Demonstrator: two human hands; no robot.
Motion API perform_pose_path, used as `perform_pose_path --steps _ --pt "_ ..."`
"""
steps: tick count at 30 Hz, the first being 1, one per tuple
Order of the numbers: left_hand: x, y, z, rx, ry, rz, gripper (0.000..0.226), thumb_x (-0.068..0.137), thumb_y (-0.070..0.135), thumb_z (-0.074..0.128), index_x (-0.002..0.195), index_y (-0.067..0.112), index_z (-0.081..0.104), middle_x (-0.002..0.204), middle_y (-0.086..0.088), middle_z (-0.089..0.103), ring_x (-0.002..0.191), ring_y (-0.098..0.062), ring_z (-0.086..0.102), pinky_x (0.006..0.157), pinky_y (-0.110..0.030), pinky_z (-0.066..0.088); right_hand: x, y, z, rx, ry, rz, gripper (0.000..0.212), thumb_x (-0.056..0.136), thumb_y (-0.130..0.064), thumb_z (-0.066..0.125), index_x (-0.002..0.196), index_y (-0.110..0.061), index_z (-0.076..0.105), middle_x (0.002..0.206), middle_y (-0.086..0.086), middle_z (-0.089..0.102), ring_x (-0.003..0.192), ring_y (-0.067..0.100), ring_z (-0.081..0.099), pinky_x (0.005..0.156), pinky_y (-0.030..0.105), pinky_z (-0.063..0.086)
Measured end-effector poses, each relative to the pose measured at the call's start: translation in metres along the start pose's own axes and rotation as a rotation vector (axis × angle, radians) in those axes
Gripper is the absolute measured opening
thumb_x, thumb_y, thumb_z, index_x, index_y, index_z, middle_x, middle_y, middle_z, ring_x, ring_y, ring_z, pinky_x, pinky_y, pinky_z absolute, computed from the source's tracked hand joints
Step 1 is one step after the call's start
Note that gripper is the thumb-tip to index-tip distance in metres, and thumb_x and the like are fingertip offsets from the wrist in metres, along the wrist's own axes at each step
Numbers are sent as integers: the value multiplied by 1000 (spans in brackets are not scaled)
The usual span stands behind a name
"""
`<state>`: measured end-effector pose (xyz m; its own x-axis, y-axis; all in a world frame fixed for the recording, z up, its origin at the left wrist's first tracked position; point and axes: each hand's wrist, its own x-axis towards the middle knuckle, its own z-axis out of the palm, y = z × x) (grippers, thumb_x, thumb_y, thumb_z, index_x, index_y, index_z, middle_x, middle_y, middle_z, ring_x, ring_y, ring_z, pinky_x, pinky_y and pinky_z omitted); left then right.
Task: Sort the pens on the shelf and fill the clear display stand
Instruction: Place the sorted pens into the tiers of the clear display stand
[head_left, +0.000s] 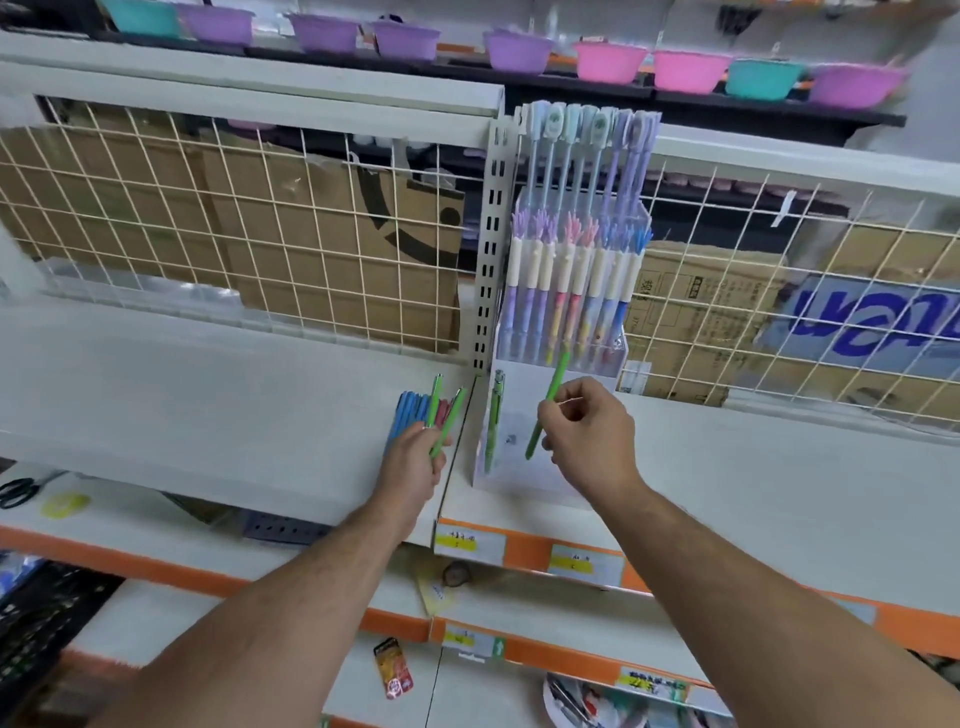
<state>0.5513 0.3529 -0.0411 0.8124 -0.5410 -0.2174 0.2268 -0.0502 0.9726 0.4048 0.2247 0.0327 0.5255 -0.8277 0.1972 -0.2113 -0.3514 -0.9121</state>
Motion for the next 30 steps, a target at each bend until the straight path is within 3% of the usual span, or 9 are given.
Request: perform_pose_path --steps 4,16,25,30 --pt "5 -6 -2 -6 -16 -30 37 98 30 41 90 13 74 56 6 45 43 -6 30 39 -21 22 10 -3 2 -21 13 15 12 88 -15 66 80 -18 58 68 2 69 69 23 72 64 52 60" --pt "0 1 -7 -96 -101 34 28 102 10 46 104 13 73 72 -5 45 57 -12 29 53 -28 18 23 0 25 -41 -36 25 13 91 -11 62 80 -17 57 71 2 71 70 15 73 67 50 62" --pt "3 -1 -11 -142 -111 2 29 102 9 45 112 10 72 70 -2 50 56 -9 37 51 -22 27 31 10 36 -207 -92 17 14 93 -15 66 81 -19 60 81 6 70 78 26 70 69 47 62" --pt "4 -1 -10 -115 -107 21 28 101 7 44 102 9 72 69 -2 49 56 -10 38 52 -23 29 34 14 38 -329 -140 -3 17 93 -17 69 79 -21 60 77 1 68 73 21 67 61 29 52"
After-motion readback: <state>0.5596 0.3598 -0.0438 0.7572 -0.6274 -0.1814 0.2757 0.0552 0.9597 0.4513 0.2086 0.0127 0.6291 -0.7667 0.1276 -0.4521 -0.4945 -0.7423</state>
